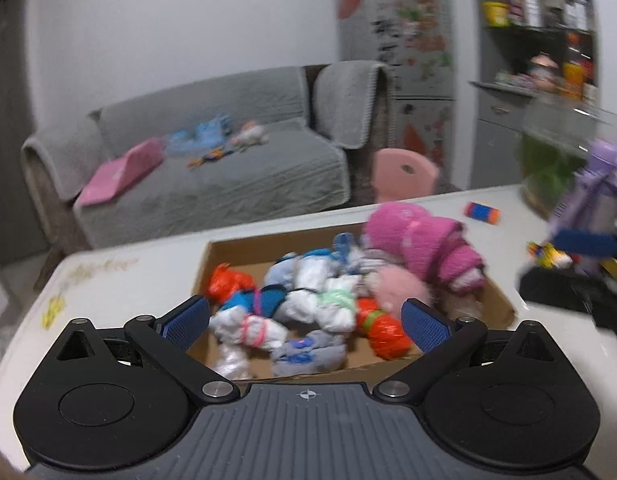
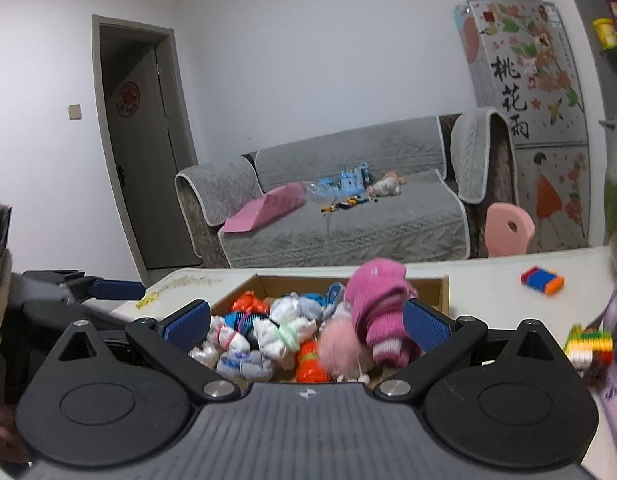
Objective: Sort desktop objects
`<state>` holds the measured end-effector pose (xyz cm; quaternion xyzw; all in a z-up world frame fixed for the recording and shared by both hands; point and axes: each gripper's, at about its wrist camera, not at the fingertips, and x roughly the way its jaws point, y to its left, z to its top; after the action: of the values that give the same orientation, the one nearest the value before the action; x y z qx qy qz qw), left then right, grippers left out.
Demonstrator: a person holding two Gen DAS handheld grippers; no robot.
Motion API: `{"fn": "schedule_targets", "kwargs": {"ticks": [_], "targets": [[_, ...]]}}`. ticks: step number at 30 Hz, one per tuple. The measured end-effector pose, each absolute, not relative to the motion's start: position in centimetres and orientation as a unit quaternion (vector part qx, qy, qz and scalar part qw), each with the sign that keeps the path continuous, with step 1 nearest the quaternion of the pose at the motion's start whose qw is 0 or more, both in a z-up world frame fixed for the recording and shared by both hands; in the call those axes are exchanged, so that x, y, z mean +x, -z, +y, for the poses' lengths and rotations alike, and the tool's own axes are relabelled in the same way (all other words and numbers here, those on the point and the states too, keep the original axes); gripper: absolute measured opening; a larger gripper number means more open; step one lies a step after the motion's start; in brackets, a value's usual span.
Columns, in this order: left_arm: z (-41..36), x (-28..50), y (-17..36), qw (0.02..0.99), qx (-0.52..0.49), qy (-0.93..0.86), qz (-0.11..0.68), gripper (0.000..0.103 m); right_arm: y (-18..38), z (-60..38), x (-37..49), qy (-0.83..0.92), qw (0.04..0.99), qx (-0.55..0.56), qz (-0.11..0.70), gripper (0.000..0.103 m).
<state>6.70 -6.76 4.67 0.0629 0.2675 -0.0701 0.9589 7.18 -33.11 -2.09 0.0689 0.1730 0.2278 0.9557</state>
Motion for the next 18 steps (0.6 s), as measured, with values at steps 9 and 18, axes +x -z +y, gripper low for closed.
{"fn": "schedule_targets", "kwargs": {"ticks": [9, 18], "targets": [[-4.6, 7.9, -4.6, 0.961, 0.025, 0.026, 0.276, 0.102, 3.1, -32.6, 7.1, -0.207, 0.963, 0.039, 0.17, 0.102], [-5.1, 7.4, -4.7, 0.962, 0.037, 0.033, 0.268, 0.102, 3.5, -32.4, 6.2, -0.2, 0.965, 0.026, 0.168, 0.102]]}}
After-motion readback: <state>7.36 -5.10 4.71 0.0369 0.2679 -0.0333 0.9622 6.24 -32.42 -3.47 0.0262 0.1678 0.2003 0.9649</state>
